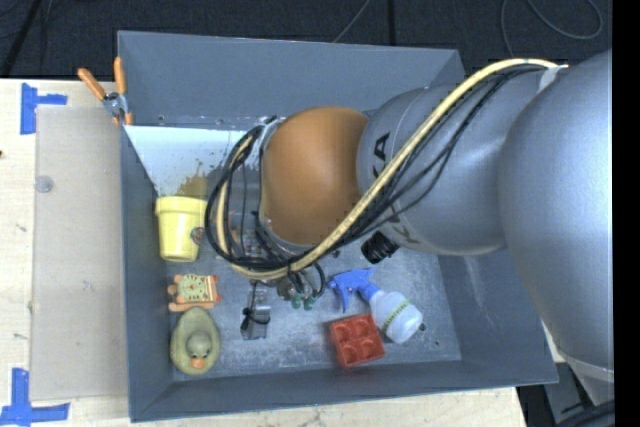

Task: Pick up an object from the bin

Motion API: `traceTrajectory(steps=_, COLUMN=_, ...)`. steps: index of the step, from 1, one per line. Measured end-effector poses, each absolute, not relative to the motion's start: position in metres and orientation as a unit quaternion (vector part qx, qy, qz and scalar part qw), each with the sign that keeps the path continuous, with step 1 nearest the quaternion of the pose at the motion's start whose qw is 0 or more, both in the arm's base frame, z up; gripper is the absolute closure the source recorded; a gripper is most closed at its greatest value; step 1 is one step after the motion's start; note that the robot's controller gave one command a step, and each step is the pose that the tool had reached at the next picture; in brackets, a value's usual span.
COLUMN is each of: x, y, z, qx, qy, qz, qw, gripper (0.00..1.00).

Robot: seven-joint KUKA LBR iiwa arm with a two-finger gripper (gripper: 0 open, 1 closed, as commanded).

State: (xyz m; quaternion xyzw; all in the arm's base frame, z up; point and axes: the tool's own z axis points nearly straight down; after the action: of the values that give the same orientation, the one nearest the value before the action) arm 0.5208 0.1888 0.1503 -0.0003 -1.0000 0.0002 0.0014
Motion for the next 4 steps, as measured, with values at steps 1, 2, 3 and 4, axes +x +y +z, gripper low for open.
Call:
traceTrajectory(steps=1, x=0.564, y=0.237, z=0.083, qx=0.020, qy=-1.000, qz=0.003, qw=0.005, gripper=0.00)
traceTrajectory(steps=2, x=0.556, y=0.227, z=0.095, qx=0.020, qy=-1.000, qz=0.001, qw=0.003, gripper=0.00)
traceTrajectory(steps=3, x=0.546, y=0.239, z=0.097, qx=0.161, qy=-0.987, qz=0.003, qw=0.006, gripper=0.00)
traceTrajectory(steps=4, x=0.549, y=0.246, z=0.076, qx=0.207, qy=-0.978, qz=-0.001, qw=0.008, gripper=0.00)
